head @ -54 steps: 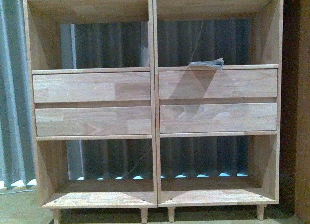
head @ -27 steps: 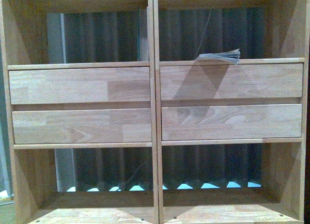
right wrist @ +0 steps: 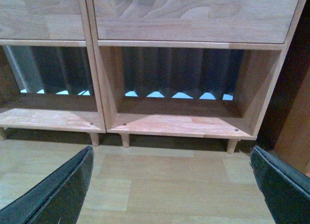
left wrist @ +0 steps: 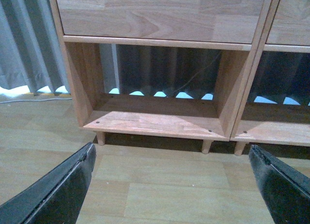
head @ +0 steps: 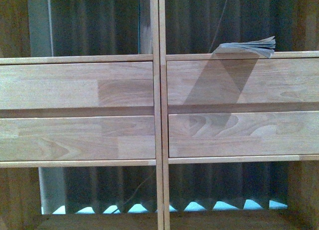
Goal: Organize books on shelf
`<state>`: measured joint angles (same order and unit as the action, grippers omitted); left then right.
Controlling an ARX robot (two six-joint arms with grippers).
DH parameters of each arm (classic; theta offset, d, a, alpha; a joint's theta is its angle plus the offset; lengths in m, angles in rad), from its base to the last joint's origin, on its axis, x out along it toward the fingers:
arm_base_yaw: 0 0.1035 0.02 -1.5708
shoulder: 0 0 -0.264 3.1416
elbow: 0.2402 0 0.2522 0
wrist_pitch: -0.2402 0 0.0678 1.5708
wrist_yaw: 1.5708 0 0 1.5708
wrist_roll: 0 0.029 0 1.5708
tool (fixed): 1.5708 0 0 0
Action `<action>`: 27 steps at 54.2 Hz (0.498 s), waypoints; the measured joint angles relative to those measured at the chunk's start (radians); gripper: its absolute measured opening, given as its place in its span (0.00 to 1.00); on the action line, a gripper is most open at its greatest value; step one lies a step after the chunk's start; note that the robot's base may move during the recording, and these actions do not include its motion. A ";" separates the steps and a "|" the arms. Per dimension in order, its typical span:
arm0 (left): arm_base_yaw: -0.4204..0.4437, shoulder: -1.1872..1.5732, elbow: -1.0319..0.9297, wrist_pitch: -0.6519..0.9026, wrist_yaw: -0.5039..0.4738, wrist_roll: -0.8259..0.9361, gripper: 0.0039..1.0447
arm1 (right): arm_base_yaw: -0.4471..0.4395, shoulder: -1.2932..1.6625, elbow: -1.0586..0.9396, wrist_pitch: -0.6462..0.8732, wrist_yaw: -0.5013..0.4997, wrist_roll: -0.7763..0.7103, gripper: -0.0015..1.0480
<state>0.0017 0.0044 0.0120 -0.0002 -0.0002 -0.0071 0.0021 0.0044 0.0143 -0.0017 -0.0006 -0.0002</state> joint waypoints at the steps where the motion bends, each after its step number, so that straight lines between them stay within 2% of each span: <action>1: 0.000 0.000 0.000 0.000 0.001 0.000 0.93 | 0.000 0.000 0.000 0.000 0.000 0.000 0.93; 27: 0.000 0.000 0.000 0.000 -0.001 0.000 0.93 | 0.000 0.000 0.000 0.000 0.000 0.000 0.93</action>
<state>0.0017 0.0044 0.0120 -0.0002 -0.0010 -0.0071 0.0021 0.0040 0.0143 -0.0017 -0.0010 -0.0006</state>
